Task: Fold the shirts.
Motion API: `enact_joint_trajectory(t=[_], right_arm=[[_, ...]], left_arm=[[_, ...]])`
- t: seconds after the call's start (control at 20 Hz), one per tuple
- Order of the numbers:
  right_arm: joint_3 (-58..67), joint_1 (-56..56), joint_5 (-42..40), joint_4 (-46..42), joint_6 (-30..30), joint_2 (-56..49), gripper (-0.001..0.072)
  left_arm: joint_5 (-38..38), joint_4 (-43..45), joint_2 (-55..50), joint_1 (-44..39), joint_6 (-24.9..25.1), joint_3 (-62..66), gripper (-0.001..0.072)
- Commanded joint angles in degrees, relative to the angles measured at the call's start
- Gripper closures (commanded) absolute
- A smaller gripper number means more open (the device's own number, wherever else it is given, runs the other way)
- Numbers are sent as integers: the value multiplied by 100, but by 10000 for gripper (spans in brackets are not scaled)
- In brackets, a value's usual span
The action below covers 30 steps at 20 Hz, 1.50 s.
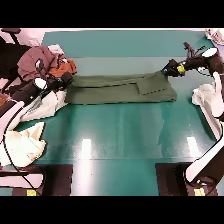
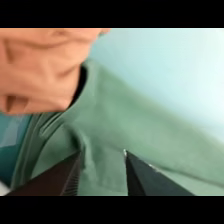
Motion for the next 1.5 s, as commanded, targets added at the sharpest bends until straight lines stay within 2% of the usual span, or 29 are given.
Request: enact_joint_trajectory(t=[0.0,0.05,0.1,0.15,0.2,0.3,0.35,0.55,0.7,0.9,1.2,1.25,1.3,1.4,1.45], right_arm=[[37,-225,-24,-411,-101,168,299],[37,-345,94,-411,-144,234,299],[28,-468,341,-411,-323,299,259],[7,-599,470,-326,-332,337,101],[-118,-758,509,-186,-334,391,-8],[-542,-1023,518,-149,-339,481,-8],[-752,-1108,540,-4,-435,474,-8],[-1513,-1434,664,1296,-1202,225,-8],[-1569,-1405,767,1502,-1388,-170,-8],[-1569,-1049,778,1799,-1641,-422,-8],[-1488,-162,752,1681,-1698,-557,3],[-1362,-76,752,1552,-1681,-555,96],[-1172,-15,787,1405,-1624,-555,287],[-723,11,1010,1322,-1432,-549,538],[-514,11,1119,1320,-1290,-527,628]], left_arm=[[-46,111,-22,-2,4,444,225],[-308,149,-22,-2,79,697,216],[-695,149,-22,-2,258,962,216],[-1163,146,-22,-31,417,1231,216],[-1580,175,-22,-120,640,1447,219],[-2411,452,-26,-369,984,1786,383],[-2667,579,-37,-487,1051,1886,414],[-3458,820,-457,-911,1056,2393,415],[-4116,861,-1073,-1091,1202,3040,414],[-4100,907,-1462,-1209,1217,3534,414],[-4131,885,-1980,-1414,1366,3742,414],[-4107,883,-2100,-1486,1480,3801,414],[-4100,896,-2214,-1558,1565,3895,414],[-4048,903,-2468,-1650,1652,4142,414],[-3952,903,-2553,-1672,1650,4240,414]])
